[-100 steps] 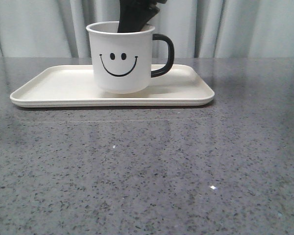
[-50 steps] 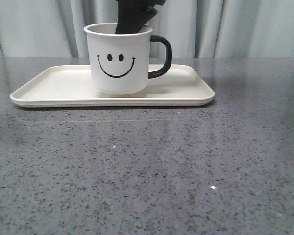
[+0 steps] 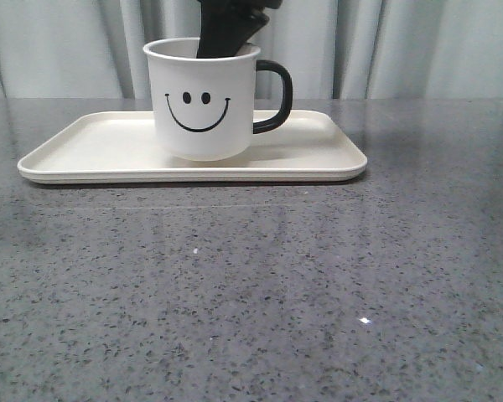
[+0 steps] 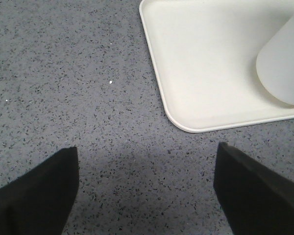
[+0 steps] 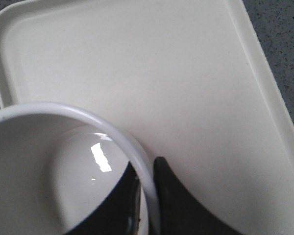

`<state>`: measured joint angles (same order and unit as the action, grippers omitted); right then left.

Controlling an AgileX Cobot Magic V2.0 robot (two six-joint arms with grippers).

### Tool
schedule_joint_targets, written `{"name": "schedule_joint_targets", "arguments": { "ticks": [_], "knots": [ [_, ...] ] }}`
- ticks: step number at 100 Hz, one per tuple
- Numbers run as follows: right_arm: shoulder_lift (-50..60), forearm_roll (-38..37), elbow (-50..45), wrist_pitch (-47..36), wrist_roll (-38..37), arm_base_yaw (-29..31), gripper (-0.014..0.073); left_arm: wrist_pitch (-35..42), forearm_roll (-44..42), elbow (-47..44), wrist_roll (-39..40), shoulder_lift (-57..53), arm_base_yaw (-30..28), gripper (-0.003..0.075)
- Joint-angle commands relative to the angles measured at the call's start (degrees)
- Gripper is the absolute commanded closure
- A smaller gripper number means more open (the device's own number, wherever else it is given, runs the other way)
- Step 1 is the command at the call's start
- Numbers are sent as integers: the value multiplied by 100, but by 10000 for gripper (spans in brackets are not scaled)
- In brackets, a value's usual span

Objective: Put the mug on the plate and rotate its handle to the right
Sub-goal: 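Rotate the mug with the right gripper, turning the handle, and lower it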

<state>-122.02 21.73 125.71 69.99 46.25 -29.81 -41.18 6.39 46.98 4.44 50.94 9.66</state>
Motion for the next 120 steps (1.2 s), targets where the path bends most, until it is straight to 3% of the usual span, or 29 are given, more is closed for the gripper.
{"name": "schedule_joint_targets", "arguments": {
  "ticks": [1, 110, 120],
  "knots": [
    [333, 215, 186, -236, 56, 31, 654, 374, 40, 142, 36, -61, -16, 166],
    [112, 225, 175, -307, 56, 31, 654, 364, 50, 142, 36, -61, -16, 166],
    [112, 225, 175, -308, 56, 31, 605, 364, 50, 142, 36, -61, -16, 166]
  ]
}}
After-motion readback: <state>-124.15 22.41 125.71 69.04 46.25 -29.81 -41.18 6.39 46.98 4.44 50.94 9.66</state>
